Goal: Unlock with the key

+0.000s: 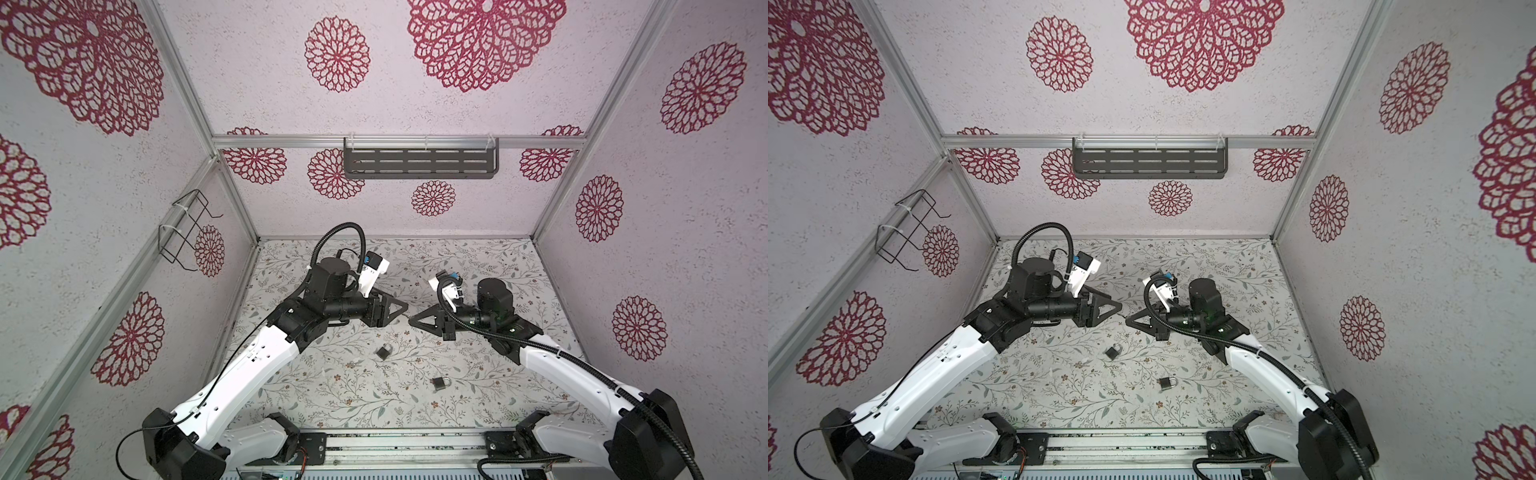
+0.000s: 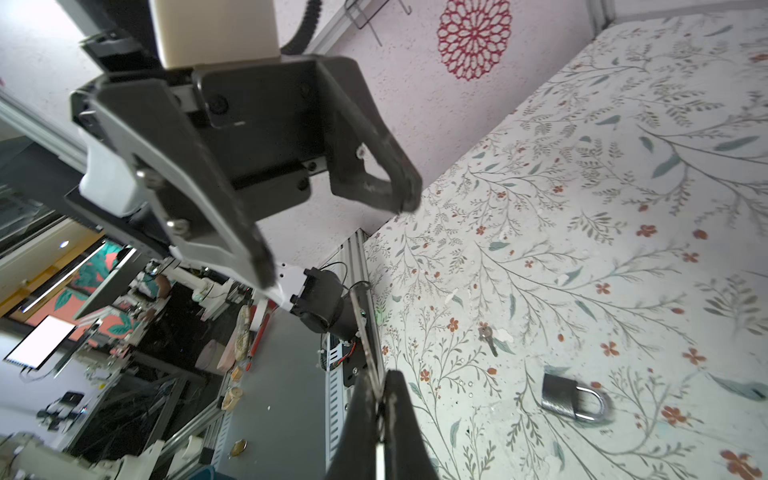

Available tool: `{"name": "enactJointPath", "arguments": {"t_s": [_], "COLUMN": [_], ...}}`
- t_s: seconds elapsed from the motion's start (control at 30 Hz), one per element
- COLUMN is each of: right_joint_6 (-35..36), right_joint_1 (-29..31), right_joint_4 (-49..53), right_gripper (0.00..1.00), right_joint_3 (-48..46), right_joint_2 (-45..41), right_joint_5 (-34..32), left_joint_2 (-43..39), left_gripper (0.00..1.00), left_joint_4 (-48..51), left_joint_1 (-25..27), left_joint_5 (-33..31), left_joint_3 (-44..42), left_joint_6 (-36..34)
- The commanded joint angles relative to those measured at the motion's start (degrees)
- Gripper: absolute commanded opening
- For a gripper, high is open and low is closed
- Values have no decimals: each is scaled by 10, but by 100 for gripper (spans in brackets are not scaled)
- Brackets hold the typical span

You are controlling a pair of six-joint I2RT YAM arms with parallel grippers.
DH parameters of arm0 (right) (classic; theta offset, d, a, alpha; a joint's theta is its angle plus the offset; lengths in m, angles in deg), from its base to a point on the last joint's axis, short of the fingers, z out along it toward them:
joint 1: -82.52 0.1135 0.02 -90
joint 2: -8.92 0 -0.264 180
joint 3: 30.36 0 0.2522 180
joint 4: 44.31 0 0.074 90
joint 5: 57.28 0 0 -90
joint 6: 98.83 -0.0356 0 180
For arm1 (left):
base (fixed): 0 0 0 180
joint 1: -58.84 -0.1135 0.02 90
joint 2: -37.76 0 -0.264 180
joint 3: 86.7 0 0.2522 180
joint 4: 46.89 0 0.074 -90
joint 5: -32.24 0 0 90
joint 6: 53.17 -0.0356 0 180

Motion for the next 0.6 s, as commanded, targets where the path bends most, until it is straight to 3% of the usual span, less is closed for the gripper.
{"name": "enactJointPath", "arguments": {"t_s": [0.0,0.17,0.37,0.57], "right_joint_6": [11,-12,-40,-67], "right_joint_1": [-13,-36,-82,-131], "right_joint_4": [52,97,146,207], "right_gripper": [0,0,0,0], "right_joint_3": [7,-8,-32,-52], "right_joint_2": [-34,-54,-75,-109], "right_joint_5": [-64,-111,-154,-190], "left_joint_2": [-40,-67,-45,16], "left_gripper": [71,74,75,75], "left_joint_4": [-49,-112,-67,-31], "left_joint_1": [-2,28,129,210], "left_joint_5": [-59,-140,-262,-314], "left_joint_3": [-34,-106,-119,-118], "left_joint_6": [47,131,155,171]}}
